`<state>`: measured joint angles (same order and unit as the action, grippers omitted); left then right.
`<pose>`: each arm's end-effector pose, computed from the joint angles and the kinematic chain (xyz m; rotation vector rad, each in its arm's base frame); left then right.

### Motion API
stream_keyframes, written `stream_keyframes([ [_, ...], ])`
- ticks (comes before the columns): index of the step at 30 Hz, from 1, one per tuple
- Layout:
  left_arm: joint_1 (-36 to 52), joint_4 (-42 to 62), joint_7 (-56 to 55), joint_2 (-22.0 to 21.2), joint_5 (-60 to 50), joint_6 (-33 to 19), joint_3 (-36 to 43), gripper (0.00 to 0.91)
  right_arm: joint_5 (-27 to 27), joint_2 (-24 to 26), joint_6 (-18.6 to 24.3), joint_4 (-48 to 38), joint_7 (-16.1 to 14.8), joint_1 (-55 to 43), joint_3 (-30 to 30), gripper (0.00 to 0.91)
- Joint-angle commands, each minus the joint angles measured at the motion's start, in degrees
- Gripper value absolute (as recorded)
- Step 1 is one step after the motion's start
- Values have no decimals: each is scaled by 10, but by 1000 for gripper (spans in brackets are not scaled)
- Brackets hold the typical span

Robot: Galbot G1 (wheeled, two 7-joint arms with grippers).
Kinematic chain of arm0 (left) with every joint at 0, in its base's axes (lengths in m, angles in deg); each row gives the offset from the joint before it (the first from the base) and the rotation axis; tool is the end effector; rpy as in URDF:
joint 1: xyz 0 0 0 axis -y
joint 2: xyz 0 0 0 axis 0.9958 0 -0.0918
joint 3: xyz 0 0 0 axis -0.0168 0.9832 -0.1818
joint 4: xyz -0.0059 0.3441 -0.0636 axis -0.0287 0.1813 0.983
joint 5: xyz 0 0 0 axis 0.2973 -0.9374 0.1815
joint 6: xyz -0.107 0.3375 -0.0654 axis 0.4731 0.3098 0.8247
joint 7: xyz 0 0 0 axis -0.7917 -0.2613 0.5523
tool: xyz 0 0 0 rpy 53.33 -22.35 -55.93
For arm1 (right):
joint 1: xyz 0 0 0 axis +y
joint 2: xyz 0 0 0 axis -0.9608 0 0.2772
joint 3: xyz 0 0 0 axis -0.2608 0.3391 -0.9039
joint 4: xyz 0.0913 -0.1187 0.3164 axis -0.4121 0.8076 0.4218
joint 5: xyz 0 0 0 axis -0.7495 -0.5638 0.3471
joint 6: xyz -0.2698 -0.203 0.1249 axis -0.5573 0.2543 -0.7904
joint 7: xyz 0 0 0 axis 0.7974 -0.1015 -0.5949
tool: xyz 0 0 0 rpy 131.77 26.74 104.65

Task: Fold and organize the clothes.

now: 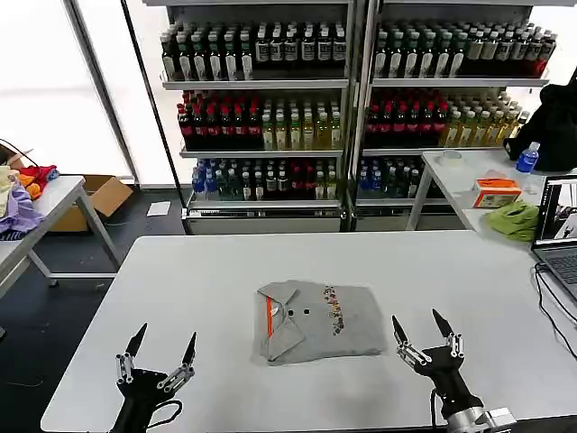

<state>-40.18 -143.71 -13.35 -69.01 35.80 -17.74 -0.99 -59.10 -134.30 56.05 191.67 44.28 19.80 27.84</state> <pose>0.1118 0.0622 -0.2877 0.1886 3.0632 0.2334 0.1666 -0.0897 -0.3025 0.2770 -3.1284 -0.0621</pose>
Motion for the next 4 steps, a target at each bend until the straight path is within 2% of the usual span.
stream_keyframes([
  [1, -5, -4, 3, -1, 0, 5, -2, 907, -4, 0, 0, -2, -5, 1, -3, 907],
  [4, -6, -7, 5, -2, 2, 5, -6, 907, -3, 1, 0, -1, -5, 2, -3, 907],
])
